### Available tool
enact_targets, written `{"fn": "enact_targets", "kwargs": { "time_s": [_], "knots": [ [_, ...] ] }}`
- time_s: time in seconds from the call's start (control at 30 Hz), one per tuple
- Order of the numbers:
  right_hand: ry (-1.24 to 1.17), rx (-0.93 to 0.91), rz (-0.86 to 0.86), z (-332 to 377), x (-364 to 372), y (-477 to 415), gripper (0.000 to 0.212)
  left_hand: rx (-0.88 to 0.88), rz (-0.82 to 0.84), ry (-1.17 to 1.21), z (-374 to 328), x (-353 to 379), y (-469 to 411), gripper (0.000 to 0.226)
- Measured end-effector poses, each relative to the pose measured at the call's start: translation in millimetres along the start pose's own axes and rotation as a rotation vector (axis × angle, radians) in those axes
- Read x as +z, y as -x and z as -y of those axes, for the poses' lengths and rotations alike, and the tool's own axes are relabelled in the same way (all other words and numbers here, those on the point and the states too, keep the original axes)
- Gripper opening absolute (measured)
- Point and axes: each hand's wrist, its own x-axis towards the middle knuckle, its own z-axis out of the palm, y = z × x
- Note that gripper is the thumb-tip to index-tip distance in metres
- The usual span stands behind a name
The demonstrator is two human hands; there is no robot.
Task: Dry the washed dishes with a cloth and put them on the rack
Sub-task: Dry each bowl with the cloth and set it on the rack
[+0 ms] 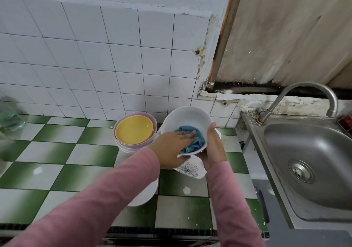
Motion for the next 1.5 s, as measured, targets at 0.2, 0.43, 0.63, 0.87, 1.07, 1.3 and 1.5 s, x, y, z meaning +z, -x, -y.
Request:
{"fn": "enact_targets", "kwargs": {
  "time_s": [0.2,0.43,0.63,0.87,1.07,1.3,1.5],
  "knots": [
    [-0.007,0.028,0.006,-2,-1,0,0.085,-0.061,-0.12,0.008,-4,-8,5,0.034],
    [0.004,0.067,-0.014,-8,4,6,0.091,-0.072,-0.102,0.184,2,-24,12,0.04],
    [0.063,0.059,-0.02,-15,11,15,0.103,-0.075,-0.006,0.399,9,-29,21,0.036],
    [0.068,0.012,-0.071,-20,9,24,0.057,-0.269,-0.147,1.218,12,-26,29,0.025],
    [0.163,-0.069,-0.286,-14,13,49,0.038,-0.469,-0.307,1.757,18,-34,30,0.04],
    [0.195,-0.177,-0.367,9,-14,99,0.027,-0.419,-0.109,1.953,1,-43,10,0.032],
    [0.298,-0.299,-0.617,27,-68,141,0.072,-0.258,0.065,1.835,-64,-36,-24,0.017]
  ]
}}
